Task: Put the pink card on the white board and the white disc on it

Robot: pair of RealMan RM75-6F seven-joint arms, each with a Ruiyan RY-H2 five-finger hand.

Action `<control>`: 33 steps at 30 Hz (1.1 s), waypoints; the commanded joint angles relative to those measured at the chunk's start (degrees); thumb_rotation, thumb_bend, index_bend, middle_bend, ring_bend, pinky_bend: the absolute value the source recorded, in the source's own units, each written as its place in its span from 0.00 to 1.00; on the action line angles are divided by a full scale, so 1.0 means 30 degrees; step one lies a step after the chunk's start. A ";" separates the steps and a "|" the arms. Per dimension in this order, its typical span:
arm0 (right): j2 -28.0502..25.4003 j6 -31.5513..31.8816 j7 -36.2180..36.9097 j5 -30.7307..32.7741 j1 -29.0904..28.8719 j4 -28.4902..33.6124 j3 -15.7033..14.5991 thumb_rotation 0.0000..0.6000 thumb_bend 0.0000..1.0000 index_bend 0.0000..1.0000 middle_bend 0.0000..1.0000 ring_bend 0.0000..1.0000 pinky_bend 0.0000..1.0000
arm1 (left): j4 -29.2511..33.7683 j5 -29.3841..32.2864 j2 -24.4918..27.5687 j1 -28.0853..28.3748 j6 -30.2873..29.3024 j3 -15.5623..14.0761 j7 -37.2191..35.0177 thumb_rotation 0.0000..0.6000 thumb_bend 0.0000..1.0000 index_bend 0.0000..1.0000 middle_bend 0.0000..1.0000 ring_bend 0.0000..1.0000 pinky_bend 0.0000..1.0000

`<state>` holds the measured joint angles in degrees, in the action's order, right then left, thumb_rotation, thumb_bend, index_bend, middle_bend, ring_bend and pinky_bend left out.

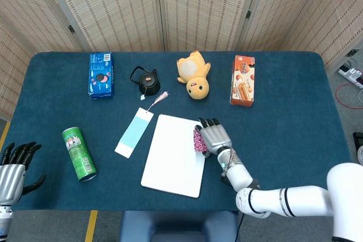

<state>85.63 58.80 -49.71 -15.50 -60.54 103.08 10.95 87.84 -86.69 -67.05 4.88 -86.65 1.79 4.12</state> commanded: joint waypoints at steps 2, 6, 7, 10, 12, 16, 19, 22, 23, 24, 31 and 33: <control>0.1085 -0.0021 -0.0770 0.0860 -0.1202 -0.1003 0.0317 0.95 0.32 0.19 0.00 0.00 0.03 | 0.0063 0.0017 0.0029 -0.0074 -0.0064 -0.0013 0.0048 1.00 0.29 0.20 0.17 0.16 0.01; 0.1603 -0.0116 -0.1379 0.1621 -0.2015 -0.1511 0.0268 0.96 0.32 0.06 0.00 0.01 0.03 | 0.0083 0.0024 0.0085 -0.0178 -0.0119 -0.0076 0.0115 1.00 0.29 0.20 0.17 0.16 0.01; 0.1588 -0.0126 -0.1366 0.1629 -0.2095 -0.1447 0.0243 0.95 0.32 0.02 0.00 0.01 0.03 | 0.0081 0.0044 0.0111 -0.0220 -0.0149 -0.0085 0.0118 1.00 0.29 0.20 0.17 0.16 0.01; 0.1206 0.0008 -0.1057 0.1355 -0.1960 -0.0985 0.0090 0.95 0.32 0.00 0.00 0.01 0.02 | 0.0070 0.0101 0.0161 -0.0300 -0.0227 -0.0069 0.0040 1.00 0.29 0.20 0.17 0.16 0.01; 0.0682 0.0166 -0.0644 0.0867 -0.1634 -0.0417 -0.0142 0.95 0.32 0.00 0.00 0.01 0.02 | 0.0061 0.0093 0.0168 -0.0306 -0.0234 -0.0057 0.0015 1.00 0.29 0.20 0.17 0.16 0.01; -0.1003 0.0512 0.0566 -0.1274 -0.0365 0.1443 -0.1108 0.96 0.32 0.00 0.00 0.01 0.02 | 0.0126 0.0010 0.0166 -0.0230 -0.0149 -0.0043 0.0094 1.00 0.29 0.20 0.17 0.16 0.01; -0.2258 0.0940 0.1441 -0.3424 0.0768 0.2847 -0.2093 0.96 0.32 0.00 0.00 0.01 0.02 | 0.0270 -0.0043 0.0188 -0.0164 -0.0073 -0.0037 0.0256 1.00 0.29 0.20 0.17 0.16 0.01; -0.3465 0.1800 0.2281 -0.6549 0.2193 0.3979 -0.3466 0.96 0.32 0.00 0.00 0.02 0.02 | 0.0632 -0.0103 0.0286 -0.0067 0.0000 -0.0002 0.0594 1.00 0.29 0.20 0.17 0.16 0.01; -0.3724 0.1992 0.2533 -0.7575 0.2604 0.4146 -0.3886 0.96 0.32 0.00 0.00 0.02 0.02 | 0.0758 -0.0132 0.0314 -0.0044 -0.0004 0.0014 0.0706 1.00 0.29 0.20 0.17 0.16 0.01; -0.3998 0.2120 0.2798 -0.8536 0.2997 0.4278 -0.4303 0.96 0.32 0.01 0.00 0.02 0.02 | 0.0890 -0.0165 0.0337 -0.0023 -0.0025 0.0034 0.0822 1.00 0.29 0.20 0.17 0.16 0.01; -0.5842 0.1858 0.6175 -1.6098 0.5352 0.3149 -0.6880 0.95 0.32 0.19 0.04 0.06 0.02 | 0.1897 -0.0354 0.0520 0.0092 0.0022 0.0020 0.1792 1.00 0.29 0.20 0.17 0.16 0.01; -0.6392 0.1666 0.7950 -1.8750 0.5842 0.2233 -0.7465 0.95 0.32 0.24 0.05 0.06 0.01 | 0.2277 -0.0372 0.0622 0.0099 0.0016 0.0019 0.2104 1.00 0.29 0.20 0.17 0.16 0.01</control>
<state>71.10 64.09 -35.29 -58.09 -48.08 113.20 -5.85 94.04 -87.70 -65.45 5.11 -86.64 1.87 9.82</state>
